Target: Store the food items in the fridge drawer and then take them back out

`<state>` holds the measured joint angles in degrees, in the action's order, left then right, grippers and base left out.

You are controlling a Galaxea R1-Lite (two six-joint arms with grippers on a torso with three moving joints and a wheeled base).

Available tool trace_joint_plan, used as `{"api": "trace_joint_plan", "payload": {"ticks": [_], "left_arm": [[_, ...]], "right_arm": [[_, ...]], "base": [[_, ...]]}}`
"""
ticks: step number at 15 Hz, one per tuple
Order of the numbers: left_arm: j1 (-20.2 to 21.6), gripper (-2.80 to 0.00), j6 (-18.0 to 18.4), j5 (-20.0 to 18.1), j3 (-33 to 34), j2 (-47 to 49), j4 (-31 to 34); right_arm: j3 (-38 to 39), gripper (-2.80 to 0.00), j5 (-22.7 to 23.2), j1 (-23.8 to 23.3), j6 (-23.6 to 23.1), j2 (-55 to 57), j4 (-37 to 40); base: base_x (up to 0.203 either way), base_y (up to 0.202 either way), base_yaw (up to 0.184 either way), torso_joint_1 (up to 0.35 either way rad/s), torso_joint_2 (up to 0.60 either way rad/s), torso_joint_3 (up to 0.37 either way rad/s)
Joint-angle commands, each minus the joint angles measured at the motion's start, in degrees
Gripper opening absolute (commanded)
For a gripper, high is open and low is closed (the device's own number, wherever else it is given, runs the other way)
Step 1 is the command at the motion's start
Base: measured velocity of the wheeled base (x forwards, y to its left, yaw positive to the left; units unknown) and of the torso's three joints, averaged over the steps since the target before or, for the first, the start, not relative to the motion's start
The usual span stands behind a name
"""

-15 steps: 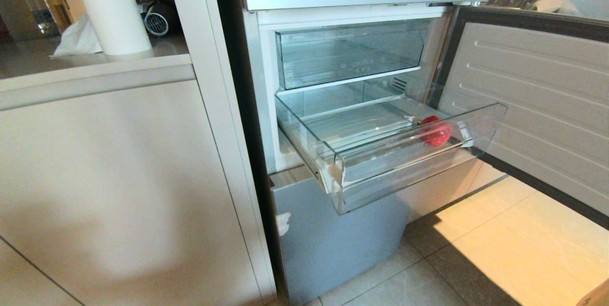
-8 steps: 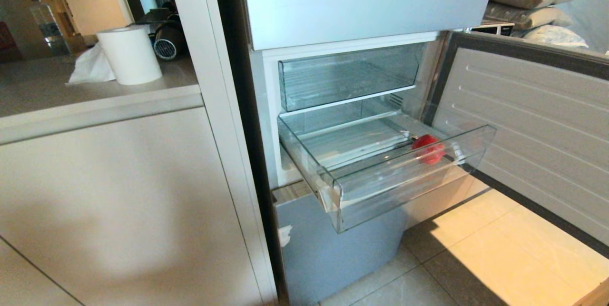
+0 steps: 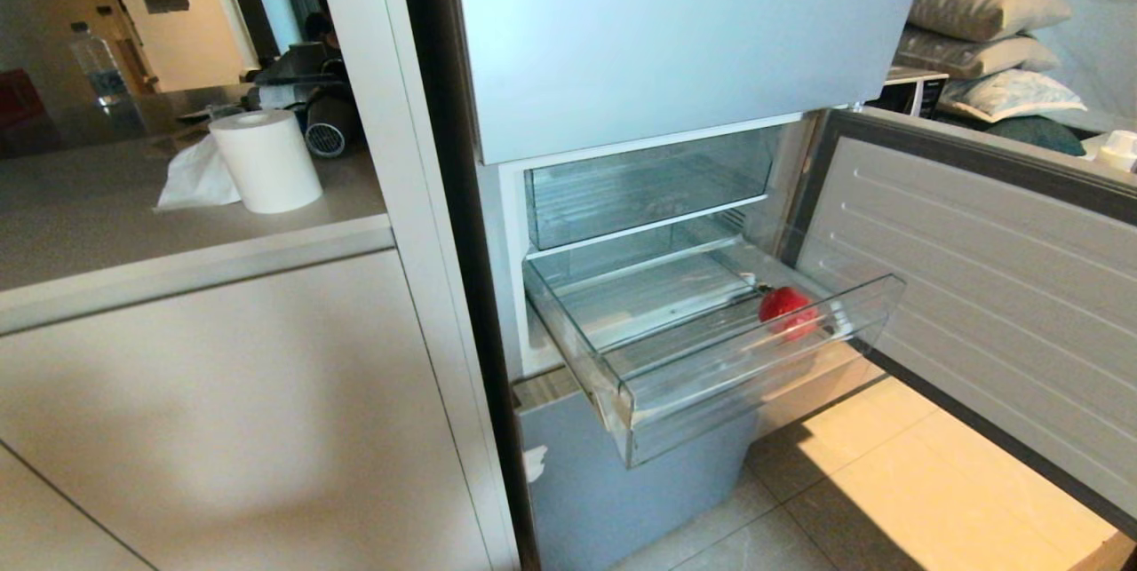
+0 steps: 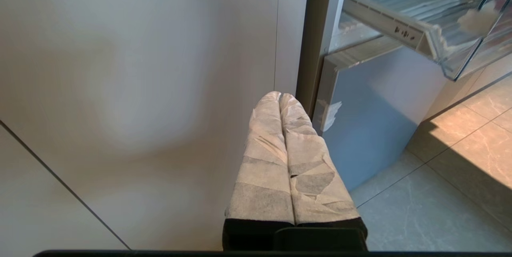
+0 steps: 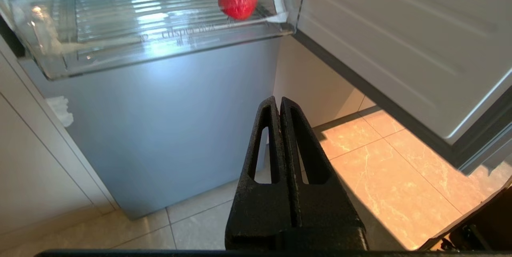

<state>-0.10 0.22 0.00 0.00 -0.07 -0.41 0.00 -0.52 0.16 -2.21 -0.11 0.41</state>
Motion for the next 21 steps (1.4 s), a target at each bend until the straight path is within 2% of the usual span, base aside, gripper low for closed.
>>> {"api": "trace_joint_plan", "payload": {"ticks": [1,3,10,18,21], "left_arm": [[0.01,-2.8,0.04,0.0,0.09,-0.01,-0.02],[0.01,-2.8,-0.04,0.0,0.09,-0.01,-0.02],[0.01,-2.8,0.04,0.0,0.09,-0.01,-0.02],[0.01,-2.8,-0.01,0.0,0.09,-0.01,-0.02],[0.01,-2.8,-0.04,0.0,0.09,-0.01,-0.02]], "right_arm": [[0.0,-2.8,-0.01,0.02,0.01,0.11,0.02],[0.0,-2.8,-0.01,0.02,0.19,0.11,0.02],[0.0,-2.8,0.08,0.02,0.27,0.11,-0.06],[0.0,-2.8,0.43,0.02,-0.5,0.11,-0.06],[0.0,-2.8,0.24,0.02,-2.19,0.13,-0.3]], "base": [[0.0,0.0,0.0,0.179,-0.35,-0.188],[0.0,0.0,0.0,0.173,-0.35,-0.174],[0.0,0.0,0.0,0.011,-0.02,-0.009],[0.189,0.0,-0.002,0.003,0.0,0.003],[0.048,0.0,-0.001,0.004,0.0,0.001]]}}
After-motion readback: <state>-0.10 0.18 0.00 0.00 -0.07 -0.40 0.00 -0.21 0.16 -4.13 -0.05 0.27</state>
